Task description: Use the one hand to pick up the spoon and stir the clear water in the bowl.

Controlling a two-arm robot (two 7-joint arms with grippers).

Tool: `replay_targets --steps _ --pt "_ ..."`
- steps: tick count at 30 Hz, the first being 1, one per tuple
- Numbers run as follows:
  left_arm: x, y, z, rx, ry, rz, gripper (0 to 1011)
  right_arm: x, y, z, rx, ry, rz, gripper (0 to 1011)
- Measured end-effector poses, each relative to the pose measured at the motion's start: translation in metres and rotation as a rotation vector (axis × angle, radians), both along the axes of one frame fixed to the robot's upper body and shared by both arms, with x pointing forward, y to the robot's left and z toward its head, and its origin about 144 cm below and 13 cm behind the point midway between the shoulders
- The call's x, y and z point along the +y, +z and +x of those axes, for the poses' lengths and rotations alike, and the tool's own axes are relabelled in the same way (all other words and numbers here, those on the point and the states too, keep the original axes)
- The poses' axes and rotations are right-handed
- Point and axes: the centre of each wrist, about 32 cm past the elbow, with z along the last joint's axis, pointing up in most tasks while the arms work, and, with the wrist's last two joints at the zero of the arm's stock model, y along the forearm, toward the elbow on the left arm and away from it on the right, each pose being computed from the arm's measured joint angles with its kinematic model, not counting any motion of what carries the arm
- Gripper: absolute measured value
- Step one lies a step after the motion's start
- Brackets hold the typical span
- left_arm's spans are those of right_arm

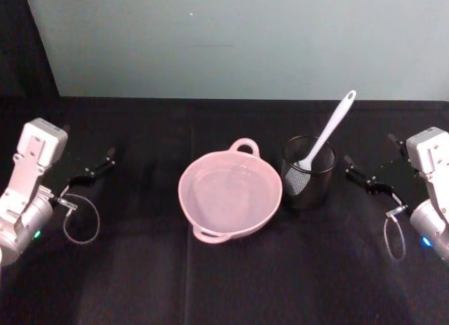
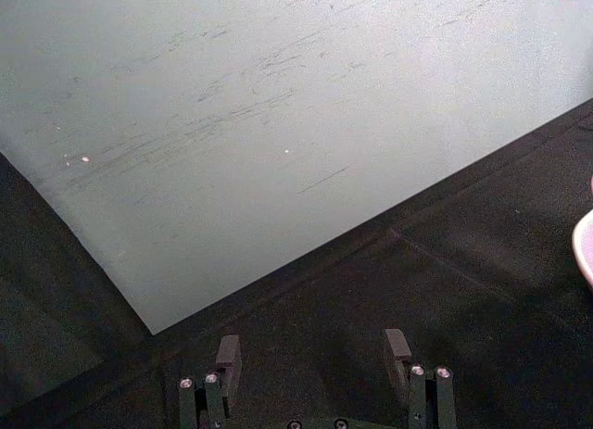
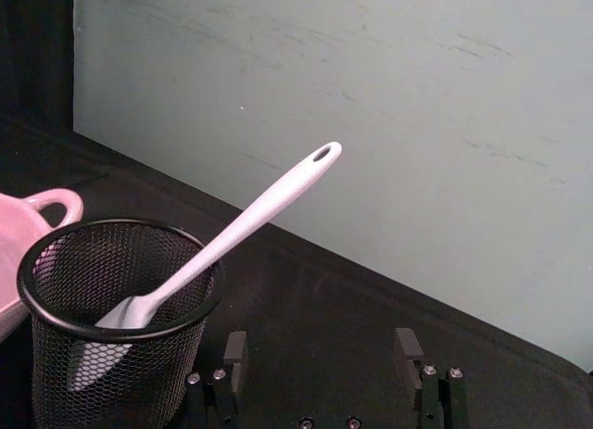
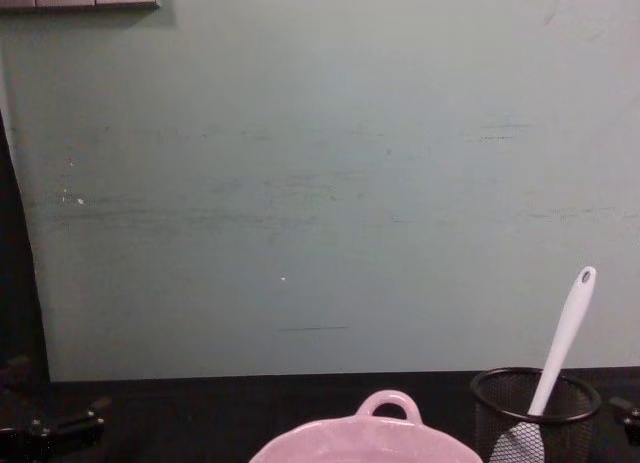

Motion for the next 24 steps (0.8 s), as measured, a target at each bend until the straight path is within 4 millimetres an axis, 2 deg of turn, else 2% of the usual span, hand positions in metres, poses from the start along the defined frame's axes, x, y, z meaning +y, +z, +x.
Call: replay_targets --steps 24 --pt "0.0 0.0 0.0 0.0 0.0 0.0 1011 0.0 0.0 0.0 0.0 0.0 -0.001 1004"
